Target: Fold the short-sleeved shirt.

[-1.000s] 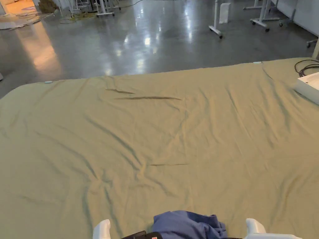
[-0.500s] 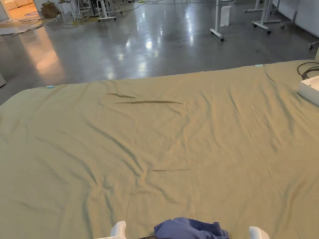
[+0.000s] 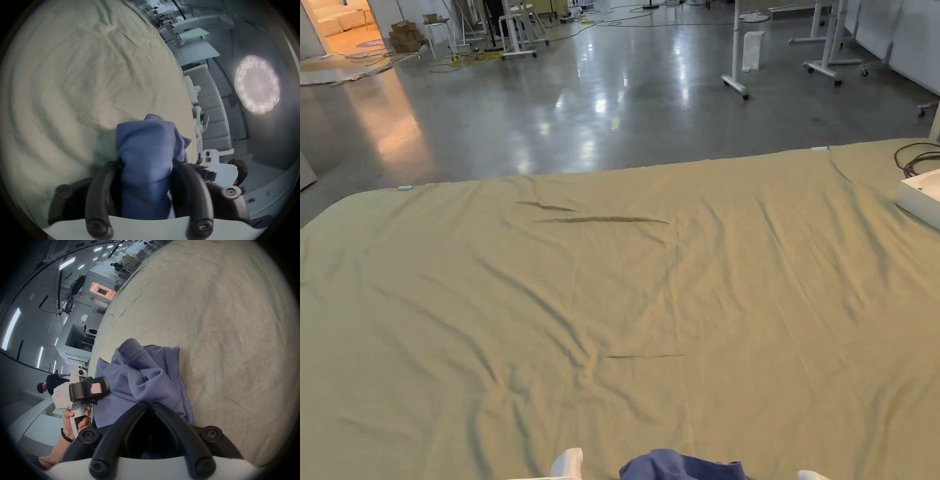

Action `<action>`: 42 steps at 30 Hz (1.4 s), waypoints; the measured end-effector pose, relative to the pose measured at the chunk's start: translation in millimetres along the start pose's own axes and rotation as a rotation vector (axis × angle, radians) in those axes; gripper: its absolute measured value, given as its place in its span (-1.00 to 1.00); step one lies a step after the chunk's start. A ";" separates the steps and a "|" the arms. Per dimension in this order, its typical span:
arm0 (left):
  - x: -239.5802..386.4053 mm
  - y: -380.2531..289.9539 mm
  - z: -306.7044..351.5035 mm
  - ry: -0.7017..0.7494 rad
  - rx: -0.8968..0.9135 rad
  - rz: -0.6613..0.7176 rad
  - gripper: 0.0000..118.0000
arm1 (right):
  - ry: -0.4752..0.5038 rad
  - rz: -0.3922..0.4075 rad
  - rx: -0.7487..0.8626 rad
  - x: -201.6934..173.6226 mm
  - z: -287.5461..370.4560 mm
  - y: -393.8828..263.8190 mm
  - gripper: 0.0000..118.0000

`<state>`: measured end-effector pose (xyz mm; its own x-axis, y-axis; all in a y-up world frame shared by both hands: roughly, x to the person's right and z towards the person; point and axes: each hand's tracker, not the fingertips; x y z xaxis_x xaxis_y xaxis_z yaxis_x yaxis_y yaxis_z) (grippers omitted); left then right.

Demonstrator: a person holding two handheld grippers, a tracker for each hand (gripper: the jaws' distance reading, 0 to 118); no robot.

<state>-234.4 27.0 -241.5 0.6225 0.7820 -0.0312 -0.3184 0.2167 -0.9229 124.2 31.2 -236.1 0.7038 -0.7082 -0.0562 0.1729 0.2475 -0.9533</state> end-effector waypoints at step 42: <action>-140.9 57.3 296.3 0.384 0.299 0.047 -0.37 | -0.029 -0.009 0.286 -58.6 70.9 -77.8 -1.00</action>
<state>-552.2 102.4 -176.2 0.8034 0.5349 -0.2615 -0.5087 0.3884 -0.7684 118.3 100.4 -137.6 0.7201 -0.6929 -0.0355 0.3637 0.4206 -0.8312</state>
